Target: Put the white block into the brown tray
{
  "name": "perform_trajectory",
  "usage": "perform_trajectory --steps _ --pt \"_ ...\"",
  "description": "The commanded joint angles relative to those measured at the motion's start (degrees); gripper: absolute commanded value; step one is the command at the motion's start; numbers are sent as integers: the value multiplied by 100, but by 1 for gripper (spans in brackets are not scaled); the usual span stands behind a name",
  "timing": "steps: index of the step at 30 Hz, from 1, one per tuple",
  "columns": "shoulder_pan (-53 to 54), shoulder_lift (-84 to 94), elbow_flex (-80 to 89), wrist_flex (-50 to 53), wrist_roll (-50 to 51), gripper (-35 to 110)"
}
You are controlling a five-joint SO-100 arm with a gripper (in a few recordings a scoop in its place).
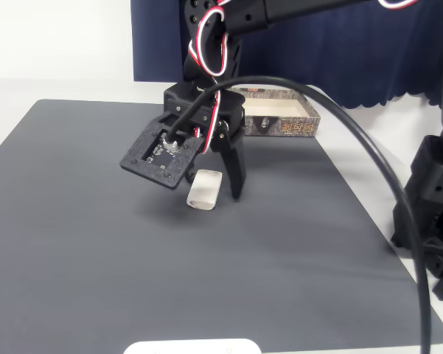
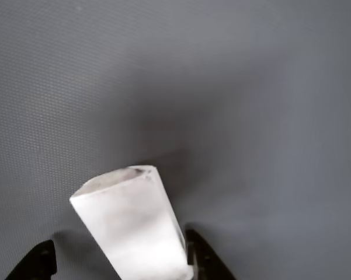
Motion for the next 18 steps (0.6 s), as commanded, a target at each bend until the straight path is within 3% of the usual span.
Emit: perform_trajectory --steps 1,18 --pt "-53 44 -18 9 -5827 50" --pt "-70 53 -35 62 -5897 45"
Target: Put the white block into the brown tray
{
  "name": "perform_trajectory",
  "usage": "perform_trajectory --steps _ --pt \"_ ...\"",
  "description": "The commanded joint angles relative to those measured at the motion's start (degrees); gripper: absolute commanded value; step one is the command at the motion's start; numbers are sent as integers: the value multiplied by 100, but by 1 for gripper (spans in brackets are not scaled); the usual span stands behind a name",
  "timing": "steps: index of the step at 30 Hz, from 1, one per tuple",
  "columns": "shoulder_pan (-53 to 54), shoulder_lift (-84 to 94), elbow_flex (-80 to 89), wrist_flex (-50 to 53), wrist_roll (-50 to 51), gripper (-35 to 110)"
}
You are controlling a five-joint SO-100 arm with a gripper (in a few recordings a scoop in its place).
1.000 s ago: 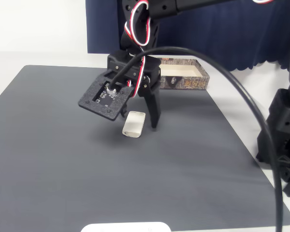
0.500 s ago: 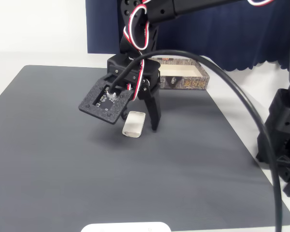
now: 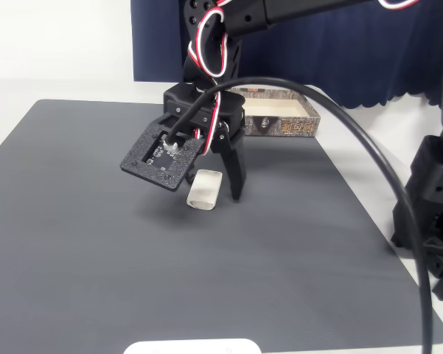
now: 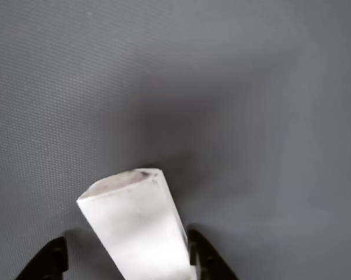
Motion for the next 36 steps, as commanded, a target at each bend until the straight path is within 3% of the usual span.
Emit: perform_trajectory --steps 1,19,36 --pt "-26 53 -44 44 -5897 45" --pt "-53 44 -35 -9 -6302 35" --pt "-97 44 -44 -176 -6275 16"
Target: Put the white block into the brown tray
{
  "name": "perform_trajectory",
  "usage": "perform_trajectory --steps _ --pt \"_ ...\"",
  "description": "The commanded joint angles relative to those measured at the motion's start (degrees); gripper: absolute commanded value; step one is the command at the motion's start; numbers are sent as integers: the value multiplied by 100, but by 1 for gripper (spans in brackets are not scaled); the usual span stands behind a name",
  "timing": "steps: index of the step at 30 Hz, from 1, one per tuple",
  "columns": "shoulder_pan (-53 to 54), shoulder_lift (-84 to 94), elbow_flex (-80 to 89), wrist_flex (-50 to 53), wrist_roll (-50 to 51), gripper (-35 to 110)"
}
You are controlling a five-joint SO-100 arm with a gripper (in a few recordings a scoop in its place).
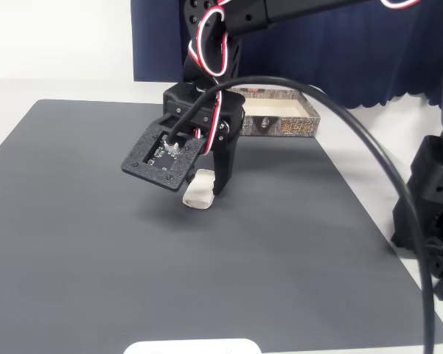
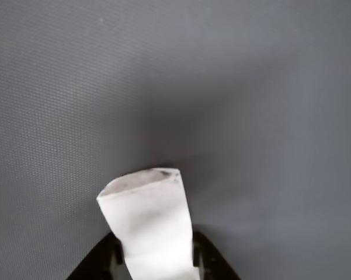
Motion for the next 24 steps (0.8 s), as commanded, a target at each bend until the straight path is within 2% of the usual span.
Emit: perform_trajectory --steps 1,13,20,24 --pt "-62 44 -44 -158 -6267 16" --pt "-132 44 -35 -220 -6126 13" --pt "-176 861 483 -554 -5643 9" --pt "-114 1494 765 -571 -4939 7"
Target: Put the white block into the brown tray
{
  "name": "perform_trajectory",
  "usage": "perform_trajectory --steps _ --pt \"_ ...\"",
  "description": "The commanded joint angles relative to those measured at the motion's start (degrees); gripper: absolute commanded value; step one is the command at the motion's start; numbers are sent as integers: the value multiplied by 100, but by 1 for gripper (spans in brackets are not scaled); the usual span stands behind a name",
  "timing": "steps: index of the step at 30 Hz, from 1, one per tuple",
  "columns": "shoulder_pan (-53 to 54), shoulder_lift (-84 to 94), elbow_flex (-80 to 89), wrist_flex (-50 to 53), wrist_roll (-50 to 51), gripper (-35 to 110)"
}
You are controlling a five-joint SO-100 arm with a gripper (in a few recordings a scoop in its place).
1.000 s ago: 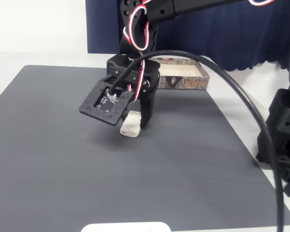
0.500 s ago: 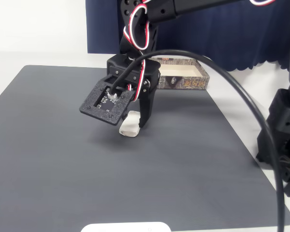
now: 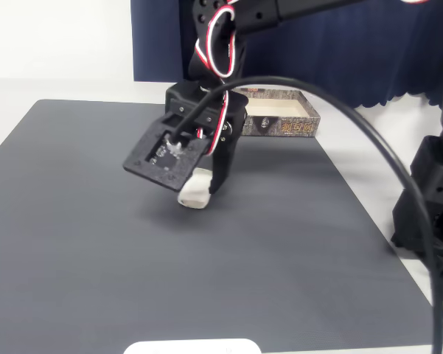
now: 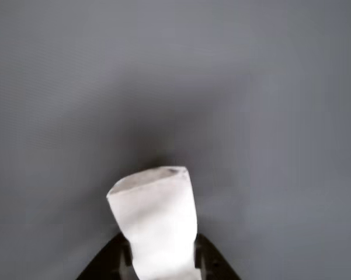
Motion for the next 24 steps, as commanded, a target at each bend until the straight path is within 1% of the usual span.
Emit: perform_trajectory --steps 1,3,5,10,16,24 --pt "-26 773 62 -88 -4702 7" --pt "-18 1011 123 -88 -4263 7" --pt "-18 1213 158 -79 -4025 7" --pt "44 1608 264 -88 -3999 7" --pt "176 1960 387 -360 -4025 7" --pt "817 2268 97 -378 -3999 6"
